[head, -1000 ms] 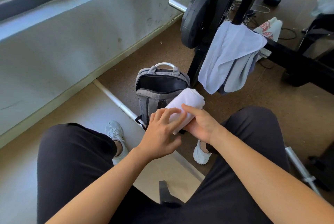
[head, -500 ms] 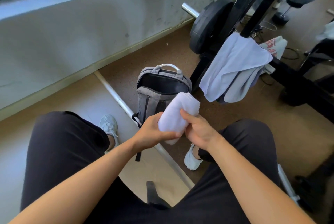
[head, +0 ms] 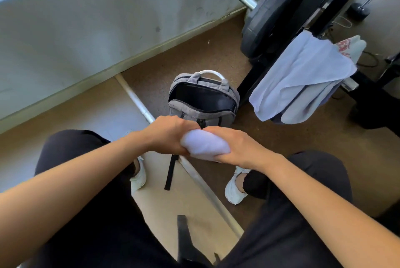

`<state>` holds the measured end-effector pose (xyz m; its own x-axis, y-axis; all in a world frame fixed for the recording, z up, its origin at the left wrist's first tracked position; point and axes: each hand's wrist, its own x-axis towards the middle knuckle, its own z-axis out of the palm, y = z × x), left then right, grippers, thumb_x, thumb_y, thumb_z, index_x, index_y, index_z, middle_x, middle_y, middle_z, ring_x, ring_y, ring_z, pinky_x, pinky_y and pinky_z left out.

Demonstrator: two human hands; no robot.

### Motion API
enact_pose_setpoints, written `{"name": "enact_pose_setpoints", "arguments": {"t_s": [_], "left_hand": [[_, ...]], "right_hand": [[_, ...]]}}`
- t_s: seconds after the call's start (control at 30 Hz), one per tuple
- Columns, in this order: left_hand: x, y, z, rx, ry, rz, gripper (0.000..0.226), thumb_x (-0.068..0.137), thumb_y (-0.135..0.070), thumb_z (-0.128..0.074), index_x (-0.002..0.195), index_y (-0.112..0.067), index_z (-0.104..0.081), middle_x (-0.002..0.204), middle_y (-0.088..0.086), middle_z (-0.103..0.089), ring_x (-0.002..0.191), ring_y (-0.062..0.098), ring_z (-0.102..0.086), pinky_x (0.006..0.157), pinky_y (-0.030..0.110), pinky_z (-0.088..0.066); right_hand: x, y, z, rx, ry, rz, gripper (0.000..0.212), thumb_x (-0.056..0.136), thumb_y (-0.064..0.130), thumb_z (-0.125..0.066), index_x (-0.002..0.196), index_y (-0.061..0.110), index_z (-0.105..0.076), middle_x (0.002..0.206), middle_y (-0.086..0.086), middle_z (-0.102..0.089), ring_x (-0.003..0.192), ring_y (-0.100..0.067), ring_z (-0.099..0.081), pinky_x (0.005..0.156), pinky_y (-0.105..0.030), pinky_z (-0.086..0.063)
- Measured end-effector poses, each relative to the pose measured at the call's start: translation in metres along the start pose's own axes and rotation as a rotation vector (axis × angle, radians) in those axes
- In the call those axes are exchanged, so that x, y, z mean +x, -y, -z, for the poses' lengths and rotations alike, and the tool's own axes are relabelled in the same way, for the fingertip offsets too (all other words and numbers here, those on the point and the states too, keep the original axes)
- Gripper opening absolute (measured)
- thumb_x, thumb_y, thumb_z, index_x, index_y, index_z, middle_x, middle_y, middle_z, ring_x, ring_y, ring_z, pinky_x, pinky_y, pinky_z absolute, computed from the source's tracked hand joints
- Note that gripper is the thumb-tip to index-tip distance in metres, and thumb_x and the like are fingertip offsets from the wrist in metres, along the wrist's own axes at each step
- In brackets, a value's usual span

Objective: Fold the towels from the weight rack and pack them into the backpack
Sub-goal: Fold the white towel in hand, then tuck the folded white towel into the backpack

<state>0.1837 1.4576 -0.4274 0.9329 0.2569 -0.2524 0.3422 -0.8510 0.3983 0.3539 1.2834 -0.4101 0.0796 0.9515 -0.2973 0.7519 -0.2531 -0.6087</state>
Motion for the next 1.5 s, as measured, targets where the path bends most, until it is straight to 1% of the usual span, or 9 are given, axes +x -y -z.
{"name": "enact_pose_setpoints", "arguments": {"t_s": [0.17, 0.3, 0.4, 0.5, 0.67, 0.87, 1.03, 1.23, 1.5], "left_hand": [[0.039, 0.031, 0.011, -0.196, -0.098, 0.011, 0.074, 0.063, -0.060, -0.072, 0.133, -0.048, -0.051, 0.125, -0.022, -0.064, 0.112, 0.009, -0.062, 0.089, 0.037, -0.053], [0.091, 0.063, 0.016, -0.454, -0.140, 0.086, 0.081, 0.068, -0.048, -0.064, 0.146, -0.040, -0.044, 0.139, -0.014, -0.056, 0.121, 0.012, -0.056, 0.099, 0.039, -0.050], [0.131, 0.087, 0.002, -0.345, -0.205, 0.171, 0.057, 0.082, -0.022, -0.064, 0.138, -0.032, -0.057, 0.133, -0.008, -0.062, 0.115, 0.018, -0.062, 0.089, 0.039, -0.053], [0.155, 0.106, -0.015, -0.113, -0.228, 0.150, 0.047, 0.087, -0.022, -0.076, 0.132, -0.025, -0.063, 0.136, -0.004, -0.059, 0.121, 0.022, -0.058, 0.081, 0.036, -0.049], [0.162, 0.115, -0.033, 0.098, -0.114, 0.048, 0.112, 0.064, -0.054, -0.086, 0.157, -0.025, -0.030, 0.158, 0.006, -0.032, 0.144, 0.032, -0.032, 0.106, 0.048, -0.044], [0.140, 0.116, -0.049, -0.064, -0.154, -0.049, 0.138, 0.062, -0.069, -0.082, 0.163, -0.017, -0.003, 0.169, 0.006, -0.012, 0.157, 0.025, -0.012, 0.125, 0.039, -0.024], [0.124, 0.130, -0.067, -0.178, -0.252, 0.025, 0.135, 0.059, -0.080, -0.076, 0.160, -0.014, -0.017, 0.166, 0.008, -0.026, 0.153, 0.026, -0.027, 0.123, 0.046, -0.031], [0.115, 0.117, -0.075, -0.019, -0.173, -0.025, 0.133, 0.053, -0.077, -0.070, 0.160, -0.016, -0.022, 0.167, 0.014, -0.016, 0.154, 0.036, -0.017, 0.120, 0.053, -0.032], [0.112, 0.109, -0.076, 0.106, -0.091, -0.030, 0.146, 0.045, -0.074, -0.074, 0.164, -0.018, -0.009, 0.172, 0.013, 0.001, 0.154, 0.039, -0.013, 0.121, 0.052, -0.030]], "right_hand": [[0.039, -0.026, 0.028, 0.016, -0.098, -0.053, 0.053, 0.086, 0.027, -0.068, 0.131, 0.046, -0.048, 0.119, 0.020, -0.063, 0.105, -0.006, -0.060, 0.090, -0.036, -0.055], [0.067, -0.066, 0.052, 0.098, -0.239, -0.186, 0.044, 0.094, 0.028, -0.063, 0.134, 0.037, -0.048, 0.117, 0.007, -0.064, 0.106, -0.018, -0.062, 0.087, -0.035, -0.053], [0.086, -0.092, 0.055, 0.115, -0.389, -0.266, 0.052, 0.093, 0.031, -0.068, 0.141, 0.028, -0.047, 0.124, 0.003, -0.063, 0.108, -0.017, -0.059, 0.085, -0.030, -0.050], [0.105, -0.105, 0.053, 0.177, -0.484, -0.277, 0.053, 0.090, 0.034, -0.073, 0.137, 0.027, -0.050, 0.122, 0.011, -0.059, 0.105, -0.008, -0.054, 0.080, -0.016, -0.044], [0.130, -0.104, 0.044, 0.282, -0.526, -0.299, 0.056, 0.088, 0.037, -0.075, 0.136, 0.030, -0.047, 0.114, 0.024, -0.053, 0.098, 0.010, -0.055, 0.070, 0.005, -0.041], [0.151, -0.110, 0.020, 0.331, -0.288, -0.284, 0.039, 0.088, 0.022, -0.072, 0.121, 0.026, -0.054, 0.103, 0.016, -0.061, 0.093, 0.006, -0.058, 0.067, -0.010, -0.045], [0.168, -0.137, -0.019, 0.002, -0.034, -0.330, 0.015, 0.087, 0.027, -0.067, 0.093, 0.031, -0.055, 0.082, 0.013, -0.057, 0.075, -0.007, -0.056, 0.063, -0.030, -0.045], [0.167, -0.142, -0.047, -0.312, 0.273, -0.392, 0.026, 0.089, 0.012, -0.062, 0.111, 0.013, -0.050, 0.110, -0.012, -0.061, 0.097, -0.034, -0.060, 0.071, -0.039, -0.048], [0.227, -0.148, -0.103, -0.509, 0.279, -0.445, 0.033, 0.092, 0.011, -0.059, 0.123, 0.012, -0.049, 0.132, -0.011, -0.059, 0.131, -0.033, -0.042, 0.095, -0.043, -0.046]]}}
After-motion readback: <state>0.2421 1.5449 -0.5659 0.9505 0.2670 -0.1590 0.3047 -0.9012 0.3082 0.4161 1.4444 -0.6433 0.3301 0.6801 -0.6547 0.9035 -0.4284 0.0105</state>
